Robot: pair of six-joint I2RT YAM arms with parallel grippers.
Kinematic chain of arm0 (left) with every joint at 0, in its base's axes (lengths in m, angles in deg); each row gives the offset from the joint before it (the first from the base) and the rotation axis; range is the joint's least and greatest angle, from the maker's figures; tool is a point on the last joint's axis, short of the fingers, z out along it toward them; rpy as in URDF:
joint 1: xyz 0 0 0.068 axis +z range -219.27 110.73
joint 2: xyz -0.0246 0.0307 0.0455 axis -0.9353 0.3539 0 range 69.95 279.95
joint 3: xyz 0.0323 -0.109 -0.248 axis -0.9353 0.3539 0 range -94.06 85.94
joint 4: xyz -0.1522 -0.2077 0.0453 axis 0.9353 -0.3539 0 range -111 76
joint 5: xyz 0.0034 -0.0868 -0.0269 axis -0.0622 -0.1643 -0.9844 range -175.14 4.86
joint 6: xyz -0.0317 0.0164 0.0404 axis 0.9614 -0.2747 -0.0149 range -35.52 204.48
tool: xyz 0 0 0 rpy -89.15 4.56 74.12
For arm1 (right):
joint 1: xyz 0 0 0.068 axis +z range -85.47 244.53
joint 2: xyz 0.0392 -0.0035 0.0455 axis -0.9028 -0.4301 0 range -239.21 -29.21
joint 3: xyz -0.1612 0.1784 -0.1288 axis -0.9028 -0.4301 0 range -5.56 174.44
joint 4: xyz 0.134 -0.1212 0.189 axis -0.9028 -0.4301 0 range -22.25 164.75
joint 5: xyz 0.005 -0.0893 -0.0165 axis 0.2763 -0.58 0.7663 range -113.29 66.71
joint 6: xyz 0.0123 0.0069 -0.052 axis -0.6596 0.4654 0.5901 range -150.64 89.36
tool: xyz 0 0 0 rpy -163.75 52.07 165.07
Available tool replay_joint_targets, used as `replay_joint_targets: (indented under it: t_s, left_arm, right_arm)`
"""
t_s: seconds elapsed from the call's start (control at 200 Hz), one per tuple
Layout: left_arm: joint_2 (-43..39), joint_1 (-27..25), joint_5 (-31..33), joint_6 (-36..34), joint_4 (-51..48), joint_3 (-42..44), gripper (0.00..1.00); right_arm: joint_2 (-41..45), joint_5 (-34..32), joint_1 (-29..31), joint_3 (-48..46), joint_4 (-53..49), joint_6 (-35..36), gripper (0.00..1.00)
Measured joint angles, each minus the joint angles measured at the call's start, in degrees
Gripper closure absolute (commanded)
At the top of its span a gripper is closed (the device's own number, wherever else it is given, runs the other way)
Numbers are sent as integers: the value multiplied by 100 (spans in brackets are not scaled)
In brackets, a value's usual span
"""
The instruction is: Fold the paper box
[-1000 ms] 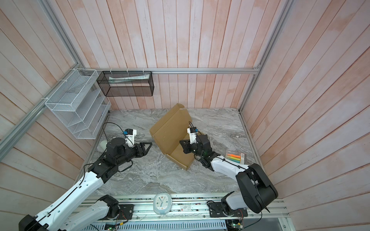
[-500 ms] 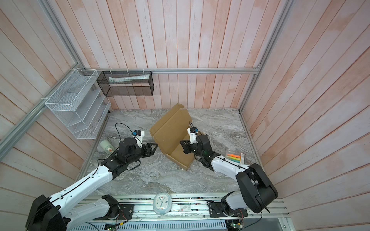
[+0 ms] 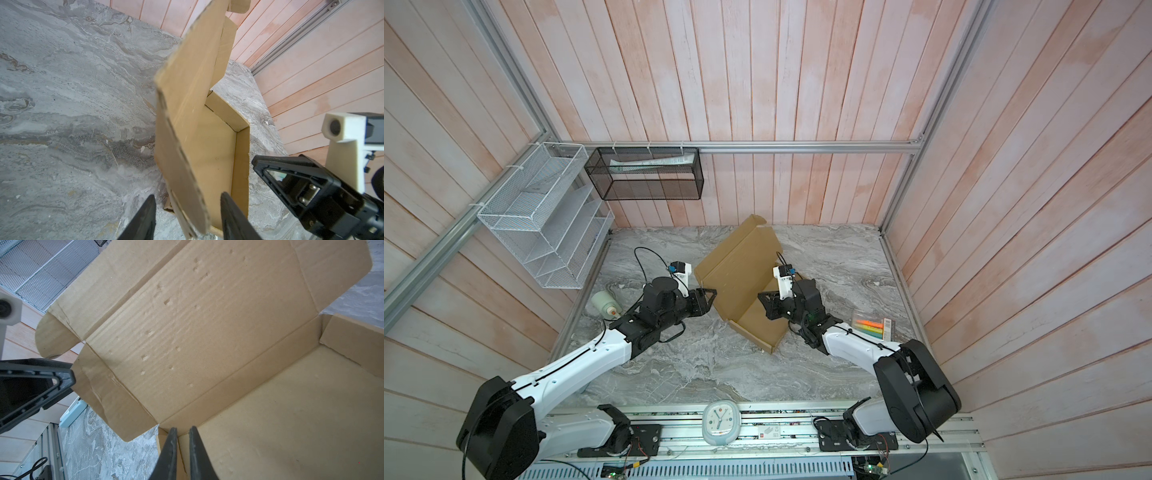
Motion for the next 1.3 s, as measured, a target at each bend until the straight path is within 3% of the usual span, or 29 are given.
replay_joint_targets:
  t_s: [0.16,0.8,1.05,1.3]
  left_arm:
    - [166,0,101,-114,79,-52,67]
    - [407,225,162,-540,328,-52,99]
    - [573,673,-372,-916,612,-52,100]
    - [708,1093,-1233,-1668,750,-249,100]
  right_arm:
    - [0,20,-20,0,0,0,85]
    - [-85,125,-254,278,-297,275,85]
    - [11,31,-815,494,-450,614,80]
    - [103,-138,-1342,767,-483,1115,69]
